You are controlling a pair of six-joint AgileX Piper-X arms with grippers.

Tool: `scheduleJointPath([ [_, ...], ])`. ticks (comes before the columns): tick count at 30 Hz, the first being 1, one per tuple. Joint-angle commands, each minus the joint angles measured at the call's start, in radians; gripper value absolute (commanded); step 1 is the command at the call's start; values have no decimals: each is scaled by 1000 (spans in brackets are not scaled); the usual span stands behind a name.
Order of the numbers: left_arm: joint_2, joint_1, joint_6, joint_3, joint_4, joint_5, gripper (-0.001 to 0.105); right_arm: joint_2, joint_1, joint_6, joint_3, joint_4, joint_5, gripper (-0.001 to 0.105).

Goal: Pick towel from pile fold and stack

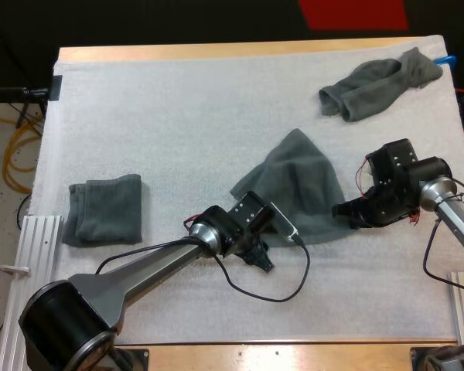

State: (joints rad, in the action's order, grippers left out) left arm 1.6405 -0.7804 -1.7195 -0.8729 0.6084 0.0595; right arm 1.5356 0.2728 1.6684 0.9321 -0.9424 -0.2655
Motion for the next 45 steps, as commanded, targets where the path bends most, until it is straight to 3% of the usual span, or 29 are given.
scheduleJointPath([
  [1,1,-1,-9,-6,-7,12,30,-9,1,12,0,0,-1,0],
  [5,1,-1,-8,-6,-7,8,3,-9,1,12,0,0,-1,0],
  [7,1,-1,-4,-6,-7,-3,0,-9,1,12,0,0,-1,0],
  [15,-74,-1,-4,-17,-1,-11,0,-28,1,12,0,1,-1,0],
  [21,-285,1,-5,-103,25,-11,0,-190,1,11,0,53,-1,0],
  [30,-518,1,-15,-269,52,-11,0,-529,1,-166,8,179,1,0],
  [38,-633,-30,-136,-297,202,-98,0,-728,1,-256,46,75,-65,0],
  [45,-714,-147,-258,-297,325,-44,0,-828,1,-259,46,-111,-148,0],
])
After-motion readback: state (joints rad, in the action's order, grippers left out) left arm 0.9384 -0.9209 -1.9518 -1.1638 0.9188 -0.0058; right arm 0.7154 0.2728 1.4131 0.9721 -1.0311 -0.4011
